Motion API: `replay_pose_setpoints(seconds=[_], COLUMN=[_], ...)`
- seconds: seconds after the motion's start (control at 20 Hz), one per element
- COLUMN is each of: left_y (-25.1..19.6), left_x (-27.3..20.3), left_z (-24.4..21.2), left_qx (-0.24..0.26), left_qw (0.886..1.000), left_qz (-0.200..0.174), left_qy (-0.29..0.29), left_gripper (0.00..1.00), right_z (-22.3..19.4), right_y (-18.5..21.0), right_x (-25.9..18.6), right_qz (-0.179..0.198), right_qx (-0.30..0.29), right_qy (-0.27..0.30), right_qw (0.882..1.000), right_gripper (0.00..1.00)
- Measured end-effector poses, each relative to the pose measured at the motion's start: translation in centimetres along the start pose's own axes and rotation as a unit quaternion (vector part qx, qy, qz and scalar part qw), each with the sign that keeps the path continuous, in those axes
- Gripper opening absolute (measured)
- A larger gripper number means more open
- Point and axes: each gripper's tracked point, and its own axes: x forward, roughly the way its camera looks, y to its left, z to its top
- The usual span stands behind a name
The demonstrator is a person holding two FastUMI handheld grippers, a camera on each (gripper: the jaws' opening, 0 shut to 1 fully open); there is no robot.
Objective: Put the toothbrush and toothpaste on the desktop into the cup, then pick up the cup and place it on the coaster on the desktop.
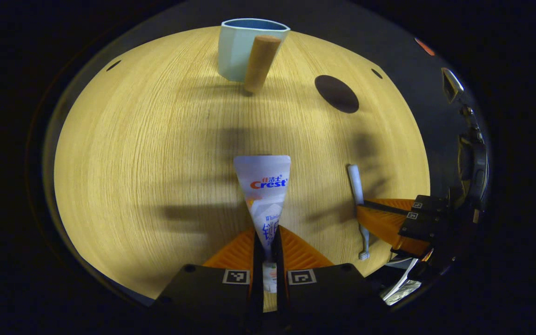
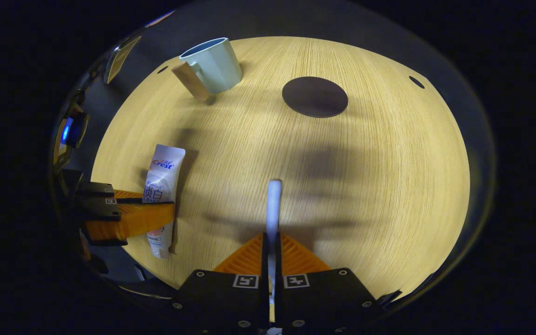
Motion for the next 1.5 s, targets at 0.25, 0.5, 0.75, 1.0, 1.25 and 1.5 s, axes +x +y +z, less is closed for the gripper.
replay_pose_setpoints(seconds=[0.25, 0.5, 0.75, 1.0, 1.25, 1.5], left_y=[-0.1, -0.4, 1.1, 3.0, 5.4, 6.5], left_x=[-1.1, -2.5, -4.8, -7.0, -10.2, -13.2], left_z=[2.9, 8.0, 11.1, 14.1, 15.6, 15.3], left_qx=[0.029, 0.058, 0.083, 0.113, 0.125, 0.133], left_qw=[0.997, 0.988, 0.968, 0.929, 0.888, 0.849], left_qz=[-0.014, -0.017, -0.01, 0.03, 0.048, 0.058], left_qy=[-0.07, -0.142, -0.237, -0.35, -0.441, -0.507], left_gripper=[0.16, 0.16, 0.16, 0.16, 0.16, 0.16], right_z=[1.7, 2.9, 4.9, 6.9, 9.3, 9.8], right_y=[0.4, 0.2, 0.6, 0.3, -0.3, -0.5], right_x=[-1.7, -3.4, -4.9, -8.2, -11.1, -12.6], right_qz=[0.015, 0.019, 0.027, 0.022, -0.004, -0.018], right_qx=[-0.008, -0.011, -0.009, -0.01, -0.032, -0.044], right_qy=[-0.06, -0.118, -0.189, -0.272, -0.355, -0.421], right_qw=[0.998, 0.993, 0.982, 0.962, 0.934, 0.906], right_gripper=[0.05, 0.05, 0.05, 0.05, 0.05, 0.05])
